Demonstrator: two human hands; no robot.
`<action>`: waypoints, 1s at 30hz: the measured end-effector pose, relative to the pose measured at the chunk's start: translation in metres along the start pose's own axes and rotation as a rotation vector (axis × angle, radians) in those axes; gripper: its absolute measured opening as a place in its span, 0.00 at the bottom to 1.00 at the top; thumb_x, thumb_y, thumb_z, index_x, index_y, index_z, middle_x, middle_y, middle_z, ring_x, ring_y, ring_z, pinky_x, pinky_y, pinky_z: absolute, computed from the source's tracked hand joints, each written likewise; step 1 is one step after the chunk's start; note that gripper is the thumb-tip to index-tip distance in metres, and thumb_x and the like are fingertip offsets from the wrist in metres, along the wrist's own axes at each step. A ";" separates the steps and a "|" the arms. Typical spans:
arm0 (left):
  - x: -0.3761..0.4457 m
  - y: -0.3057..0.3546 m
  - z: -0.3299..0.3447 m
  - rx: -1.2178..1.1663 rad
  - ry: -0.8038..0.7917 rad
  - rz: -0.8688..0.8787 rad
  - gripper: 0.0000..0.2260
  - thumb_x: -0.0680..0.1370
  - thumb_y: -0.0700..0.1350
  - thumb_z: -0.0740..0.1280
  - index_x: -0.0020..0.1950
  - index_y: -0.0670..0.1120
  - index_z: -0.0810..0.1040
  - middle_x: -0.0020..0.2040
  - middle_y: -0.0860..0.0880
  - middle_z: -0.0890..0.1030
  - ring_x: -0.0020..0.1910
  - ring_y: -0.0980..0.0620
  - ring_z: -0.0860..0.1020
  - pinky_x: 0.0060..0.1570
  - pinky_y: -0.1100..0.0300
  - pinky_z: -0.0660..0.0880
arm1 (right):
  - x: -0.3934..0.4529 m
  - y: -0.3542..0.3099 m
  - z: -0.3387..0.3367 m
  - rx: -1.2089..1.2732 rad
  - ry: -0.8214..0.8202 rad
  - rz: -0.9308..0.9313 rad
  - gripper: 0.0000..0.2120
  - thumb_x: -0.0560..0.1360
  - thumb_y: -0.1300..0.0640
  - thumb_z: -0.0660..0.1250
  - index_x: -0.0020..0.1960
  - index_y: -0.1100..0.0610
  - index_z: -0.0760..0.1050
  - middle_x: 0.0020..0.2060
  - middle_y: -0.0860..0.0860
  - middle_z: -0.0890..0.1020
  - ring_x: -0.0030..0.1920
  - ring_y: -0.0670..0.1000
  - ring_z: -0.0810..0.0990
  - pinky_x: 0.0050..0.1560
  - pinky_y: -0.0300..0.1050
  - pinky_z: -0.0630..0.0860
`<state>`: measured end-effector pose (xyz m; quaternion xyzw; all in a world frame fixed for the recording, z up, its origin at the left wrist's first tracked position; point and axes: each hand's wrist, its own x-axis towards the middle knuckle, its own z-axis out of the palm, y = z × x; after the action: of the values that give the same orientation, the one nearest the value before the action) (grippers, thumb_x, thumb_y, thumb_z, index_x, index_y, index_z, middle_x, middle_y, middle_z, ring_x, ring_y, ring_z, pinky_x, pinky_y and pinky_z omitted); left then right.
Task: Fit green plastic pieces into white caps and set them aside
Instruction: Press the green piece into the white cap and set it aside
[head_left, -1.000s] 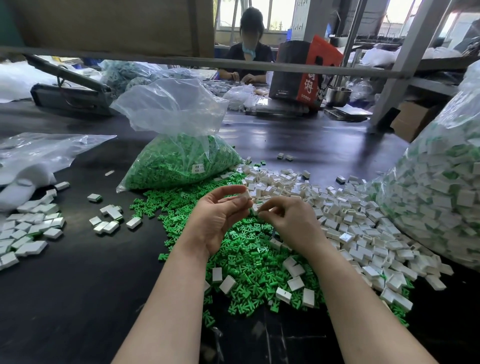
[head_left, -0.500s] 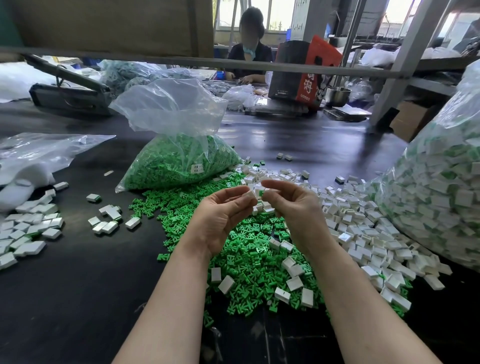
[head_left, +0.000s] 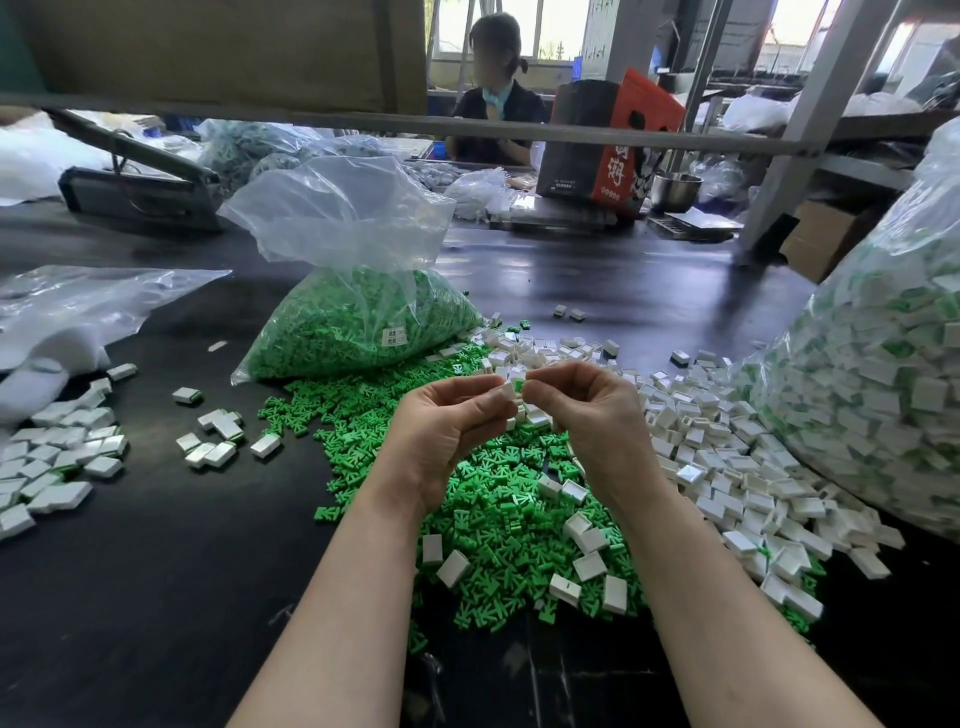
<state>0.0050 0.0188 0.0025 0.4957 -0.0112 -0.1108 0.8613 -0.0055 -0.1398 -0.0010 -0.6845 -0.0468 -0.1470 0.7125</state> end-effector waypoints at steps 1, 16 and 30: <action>0.000 0.000 0.000 0.002 0.004 0.005 0.15 0.63 0.37 0.75 0.49 0.37 0.82 0.42 0.41 0.85 0.38 0.49 0.85 0.37 0.63 0.81 | 0.000 0.000 0.000 -0.008 -0.003 -0.004 0.04 0.71 0.65 0.74 0.45 0.59 0.83 0.37 0.49 0.85 0.33 0.40 0.79 0.36 0.31 0.74; -0.002 0.001 -0.004 0.170 -0.047 0.158 0.08 0.64 0.40 0.76 0.43 0.43 0.86 0.43 0.41 0.86 0.41 0.47 0.85 0.41 0.63 0.79 | -0.003 -0.006 -0.004 -0.098 -0.097 -0.031 0.04 0.70 0.63 0.75 0.44 0.56 0.83 0.37 0.49 0.86 0.37 0.43 0.82 0.39 0.32 0.76; -0.001 -0.001 -0.002 0.442 -0.034 0.248 0.06 0.71 0.32 0.73 0.46 0.39 0.83 0.41 0.40 0.85 0.41 0.44 0.85 0.45 0.58 0.82 | -0.004 0.000 -0.012 -0.165 -0.214 0.076 0.03 0.74 0.61 0.72 0.45 0.61 0.82 0.35 0.54 0.85 0.30 0.42 0.78 0.30 0.32 0.71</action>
<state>0.0044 0.0200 0.0013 0.6650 -0.1102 -0.0076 0.7386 -0.0104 -0.1512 -0.0030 -0.7538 -0.0844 -0.0496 0.6498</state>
